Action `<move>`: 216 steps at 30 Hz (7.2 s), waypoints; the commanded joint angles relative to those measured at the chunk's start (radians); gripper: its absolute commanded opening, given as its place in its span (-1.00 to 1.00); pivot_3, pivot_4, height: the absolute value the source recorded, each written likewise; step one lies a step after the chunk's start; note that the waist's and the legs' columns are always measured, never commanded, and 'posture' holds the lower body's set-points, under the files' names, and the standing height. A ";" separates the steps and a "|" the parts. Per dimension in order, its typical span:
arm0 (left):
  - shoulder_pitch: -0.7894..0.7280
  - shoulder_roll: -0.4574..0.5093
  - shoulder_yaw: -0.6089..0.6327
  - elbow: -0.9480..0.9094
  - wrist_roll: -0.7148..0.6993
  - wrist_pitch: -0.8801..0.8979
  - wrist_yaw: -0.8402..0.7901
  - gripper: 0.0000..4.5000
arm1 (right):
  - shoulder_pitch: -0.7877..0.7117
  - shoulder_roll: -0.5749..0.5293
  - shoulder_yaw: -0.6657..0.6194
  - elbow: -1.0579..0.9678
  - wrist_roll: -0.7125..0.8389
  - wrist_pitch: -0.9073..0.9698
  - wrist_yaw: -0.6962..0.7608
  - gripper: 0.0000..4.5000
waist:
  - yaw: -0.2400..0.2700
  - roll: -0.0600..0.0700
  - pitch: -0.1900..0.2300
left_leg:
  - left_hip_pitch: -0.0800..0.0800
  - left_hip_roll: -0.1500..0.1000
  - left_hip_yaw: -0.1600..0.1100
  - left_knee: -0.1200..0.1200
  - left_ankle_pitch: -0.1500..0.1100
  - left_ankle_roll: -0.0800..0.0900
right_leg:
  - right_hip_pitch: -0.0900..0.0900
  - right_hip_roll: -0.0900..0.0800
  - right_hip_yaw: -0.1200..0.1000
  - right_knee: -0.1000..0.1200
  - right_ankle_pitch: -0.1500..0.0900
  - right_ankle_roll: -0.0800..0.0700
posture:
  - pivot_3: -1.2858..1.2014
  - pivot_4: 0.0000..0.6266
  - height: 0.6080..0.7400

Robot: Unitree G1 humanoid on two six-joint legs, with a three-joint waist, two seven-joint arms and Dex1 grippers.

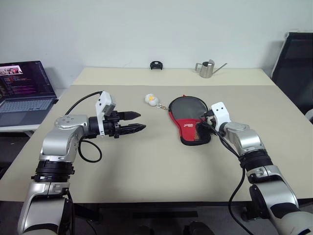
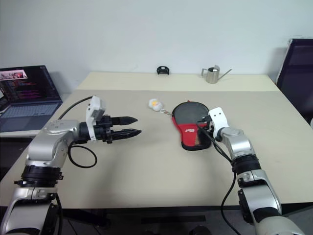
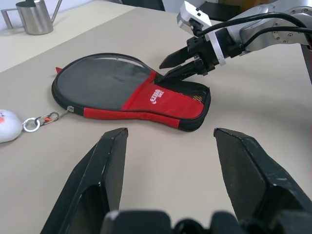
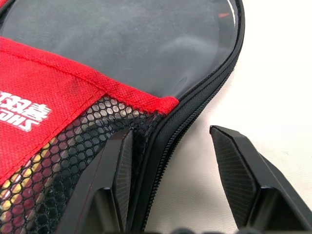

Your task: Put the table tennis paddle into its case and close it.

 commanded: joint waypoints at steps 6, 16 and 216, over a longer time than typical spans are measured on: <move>-0.028 0.006 0.007 0.001 -0.005 -0.022 -0.001 0.37 | -0.045 0.001 -0.027 0.154 0.012 -0.021 0.027 0.17 | 0.001 0.000 0.000 | 0.000 0.000 0.000 0.000 0.000 0.000 | 0.000 0.000 0.000 0.000 0.000 0.000 | 0.03 -0.52 1.00; -0.040 0.010 -0.001 0.003 -0.003 -0.024 -0.003 0.37 | -0.131 0.026 0.019 0.391 -0.038 -0.148 0.042 0.17 | -0.003 0.000 0.000 | 0.003 0.000 0.000 0.001 0.000 0.000 | 0.002 0.000 0.000 0.001 0.001 -0.001 | 0.03 -0.52 1.00; -0.431 -0.341 -0.055 0.725 0.199 -0.114 0.533 0.98 | 0.384 -0.033 0.137 -0.506 0.189 0.076 0.148 1.00 | 0.011 -0.007 -0.005 | 0.008 0.001 -0.004 0.000 0.002 0.000 | 0.010 0.003 -0.003 -0.002 0.001 -0.001 | 0.03 -0.52 1.00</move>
